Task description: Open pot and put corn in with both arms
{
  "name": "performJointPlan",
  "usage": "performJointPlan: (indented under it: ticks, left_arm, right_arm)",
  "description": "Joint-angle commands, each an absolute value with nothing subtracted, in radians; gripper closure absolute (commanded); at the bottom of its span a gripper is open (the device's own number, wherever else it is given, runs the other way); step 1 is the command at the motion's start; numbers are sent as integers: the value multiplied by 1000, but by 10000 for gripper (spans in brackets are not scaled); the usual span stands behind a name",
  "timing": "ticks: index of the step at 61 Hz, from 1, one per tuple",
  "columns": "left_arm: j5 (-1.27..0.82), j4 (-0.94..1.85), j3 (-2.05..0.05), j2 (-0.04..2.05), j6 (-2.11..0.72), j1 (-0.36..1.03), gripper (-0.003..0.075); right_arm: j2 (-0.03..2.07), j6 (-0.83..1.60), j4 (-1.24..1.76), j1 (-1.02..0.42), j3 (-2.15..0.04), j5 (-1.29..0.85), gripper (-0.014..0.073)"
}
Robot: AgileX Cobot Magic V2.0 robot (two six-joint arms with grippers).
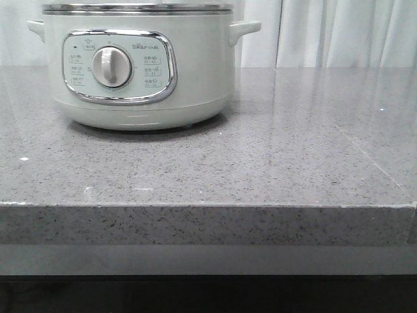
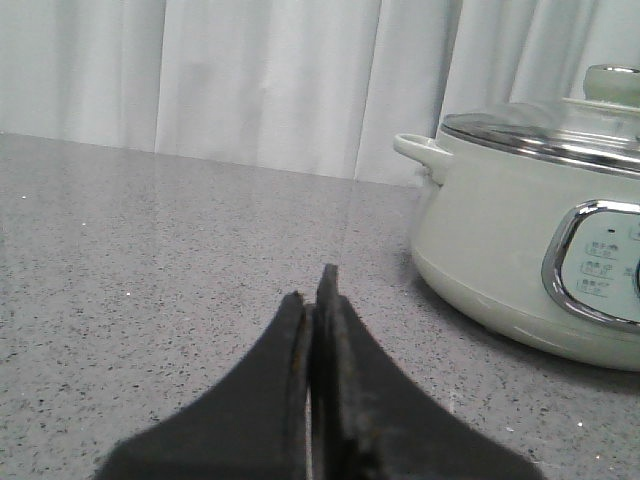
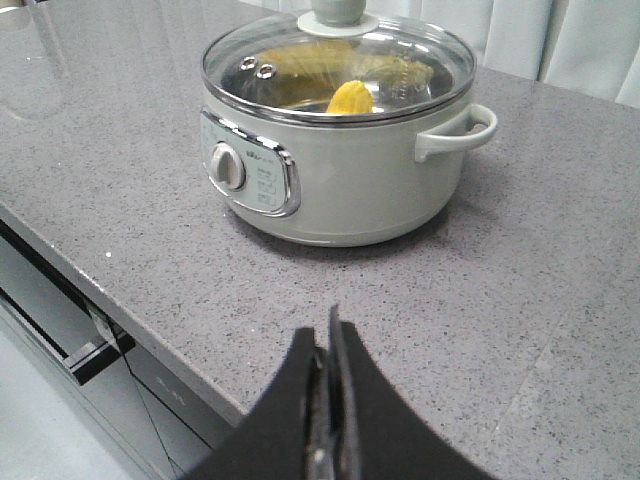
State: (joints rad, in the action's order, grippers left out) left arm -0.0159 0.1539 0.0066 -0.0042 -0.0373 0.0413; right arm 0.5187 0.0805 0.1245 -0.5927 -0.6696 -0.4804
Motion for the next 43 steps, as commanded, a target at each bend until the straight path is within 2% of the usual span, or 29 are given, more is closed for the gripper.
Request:
performJointPlan:
  ticks: [1,8,16,27,43]
  left_arm:
    - [69,163,11,-23,-37,50,741]
    - [69,163,11,-23,-37,50,741]
    - [69,163,11,-23,-37,50,741]
    - [69,163,11,-23,-37,50,741]
    - [69,163,11,-23,-37,50,741]
  right_arm:
    - [520,86,131,-590,-696,-404,661]
    - [508,86,131,-576,-669,-386,661]
    - [454,86,131,-472,-578,-263,661]
    - [252,86,131,-274,-358,-84,661]
    - [4,86,131,-76,-101,-42,661]
